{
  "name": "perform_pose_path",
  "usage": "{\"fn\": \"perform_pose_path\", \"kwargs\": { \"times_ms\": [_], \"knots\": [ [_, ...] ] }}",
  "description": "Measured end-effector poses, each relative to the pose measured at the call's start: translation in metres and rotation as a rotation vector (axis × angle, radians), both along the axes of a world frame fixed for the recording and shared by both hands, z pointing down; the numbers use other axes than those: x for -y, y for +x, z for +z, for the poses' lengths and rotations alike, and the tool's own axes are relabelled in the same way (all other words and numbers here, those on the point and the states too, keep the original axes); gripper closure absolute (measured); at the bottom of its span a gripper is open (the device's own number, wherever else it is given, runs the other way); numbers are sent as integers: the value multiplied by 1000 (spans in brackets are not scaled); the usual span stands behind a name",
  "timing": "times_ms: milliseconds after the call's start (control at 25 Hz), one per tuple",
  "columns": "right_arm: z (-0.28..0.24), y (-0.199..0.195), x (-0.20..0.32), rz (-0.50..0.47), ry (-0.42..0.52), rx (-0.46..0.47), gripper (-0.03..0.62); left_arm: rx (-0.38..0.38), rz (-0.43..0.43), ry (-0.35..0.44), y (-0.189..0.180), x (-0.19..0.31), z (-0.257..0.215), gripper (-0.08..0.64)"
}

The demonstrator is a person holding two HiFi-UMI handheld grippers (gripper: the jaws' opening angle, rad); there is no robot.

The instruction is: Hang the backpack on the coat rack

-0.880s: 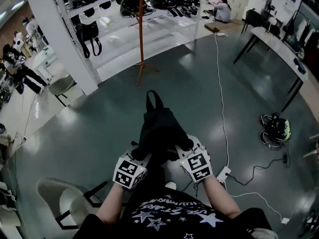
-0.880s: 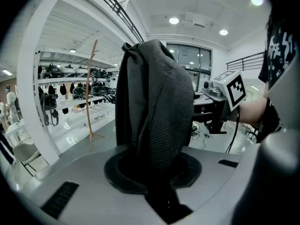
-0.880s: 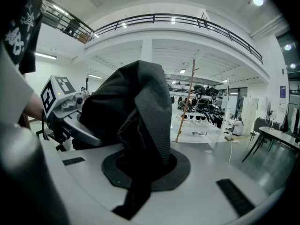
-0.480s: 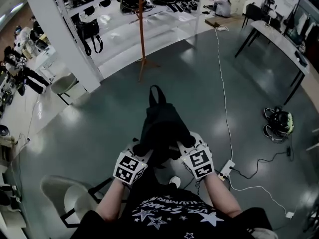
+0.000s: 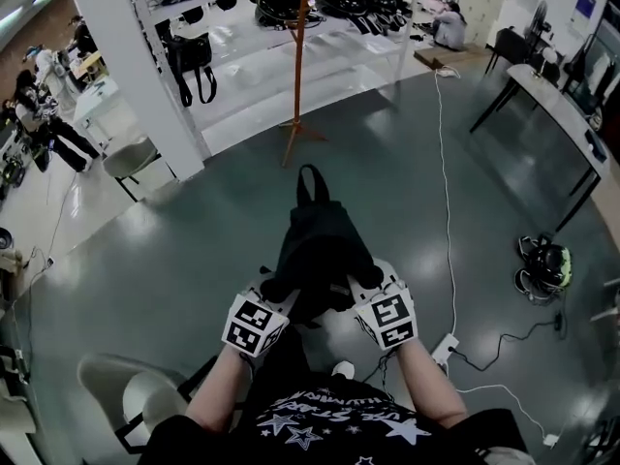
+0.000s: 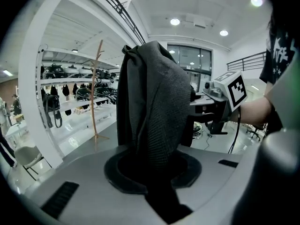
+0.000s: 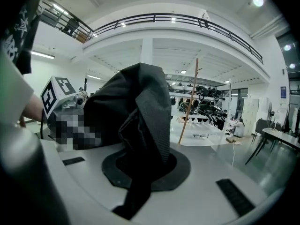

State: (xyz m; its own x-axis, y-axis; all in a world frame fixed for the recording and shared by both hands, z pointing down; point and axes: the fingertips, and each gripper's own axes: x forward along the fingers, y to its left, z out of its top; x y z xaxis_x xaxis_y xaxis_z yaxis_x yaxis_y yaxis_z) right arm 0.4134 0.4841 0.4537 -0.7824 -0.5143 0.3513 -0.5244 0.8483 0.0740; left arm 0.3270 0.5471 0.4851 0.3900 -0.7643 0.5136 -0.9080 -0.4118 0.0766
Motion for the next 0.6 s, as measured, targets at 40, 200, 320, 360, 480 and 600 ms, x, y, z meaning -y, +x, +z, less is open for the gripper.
{"fn": "perform_pose_path", "kwargs": {
  "times_ms": [40,200,320,360,480,600],
  "knots": [
    [1,-13,7,-4,0,-3,558,-3,1,-2,-13,7,1,466],
    [2,-66,45,-1,2,-21,558,-22,14,-10,-65,45,4,468],
    [3,-110,78,4,8,-33,558,-38,20,-5,-109,79,7,468],
    [4,-125,89,7,11,-35,558,-42,19,-2,-124,89,8,466],
    [2,-169,116,15,20,-32,558,-51,12,13,-168,118,9,466],
    [-5,-208,138,20,29,-32,558,-55,13,23,-209,143,3,466]
  ]
}}
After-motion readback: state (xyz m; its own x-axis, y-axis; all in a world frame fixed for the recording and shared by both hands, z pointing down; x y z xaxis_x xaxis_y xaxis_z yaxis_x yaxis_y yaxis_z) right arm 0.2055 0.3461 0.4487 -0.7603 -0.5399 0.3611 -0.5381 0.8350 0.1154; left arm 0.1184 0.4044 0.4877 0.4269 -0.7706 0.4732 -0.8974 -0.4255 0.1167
